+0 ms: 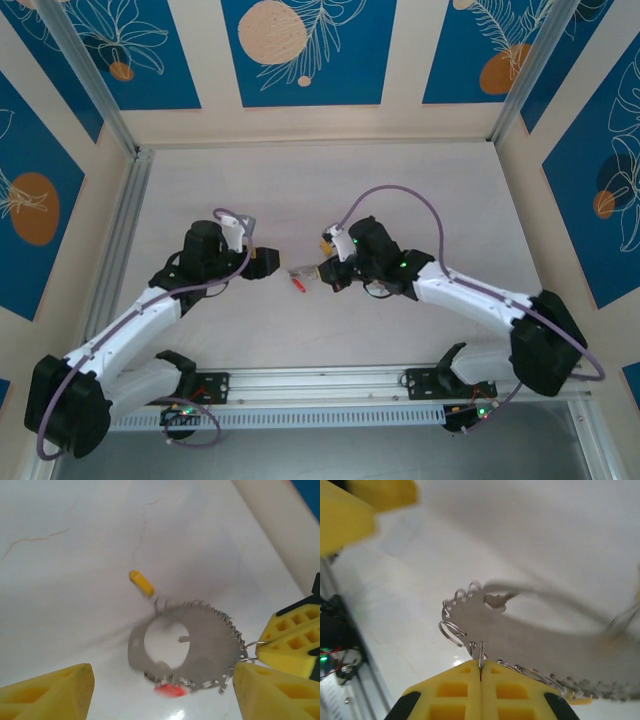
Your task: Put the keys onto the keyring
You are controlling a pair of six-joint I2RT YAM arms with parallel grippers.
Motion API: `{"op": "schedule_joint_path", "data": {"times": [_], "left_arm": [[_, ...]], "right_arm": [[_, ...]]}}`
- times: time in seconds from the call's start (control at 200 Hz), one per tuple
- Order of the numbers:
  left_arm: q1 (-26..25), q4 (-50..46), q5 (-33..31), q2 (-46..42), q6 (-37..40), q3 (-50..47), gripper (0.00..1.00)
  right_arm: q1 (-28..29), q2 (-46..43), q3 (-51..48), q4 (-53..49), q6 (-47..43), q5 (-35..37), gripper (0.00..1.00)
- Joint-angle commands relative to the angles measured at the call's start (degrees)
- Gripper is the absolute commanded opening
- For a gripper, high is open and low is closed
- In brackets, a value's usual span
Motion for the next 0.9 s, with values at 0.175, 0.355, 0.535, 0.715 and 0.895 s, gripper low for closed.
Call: {"op": "schedule_joint_path", "data": {"times": [0.175,0.355,0.535,0.715,0.895], "left_arm": [[-4.7,14.3,14.7,-12.6,-2.0,-0.1,0.51],[-5.8,22.1,21.0,-15.7,-5.1,-0.6,0.38],[-6.4,27.0,25.4,-14.9,-7.9,-0.3,0.33],[-8.3,28.1,28.0,-12.9,-8.2,0.8,0.28],[-11.0,24.1,29.6,-12.8,-5.6,2.5,0.2]], "right_arm": [[0.5,-13.2,4.1,0.8,-10.0,-16.5,0.0],[0.7,-14.5,5.0,6.1,-9.3,-24.9,0.0],[1.7,-15.3,5.8,9.6,-10.0,-27.6,0.0],[2.7,-14.9,7.0,9.5,-13.4,-27.5,0.0],[2.7,-13.2,9.3,7.7,-16.7,-27.7,0.0]]}}
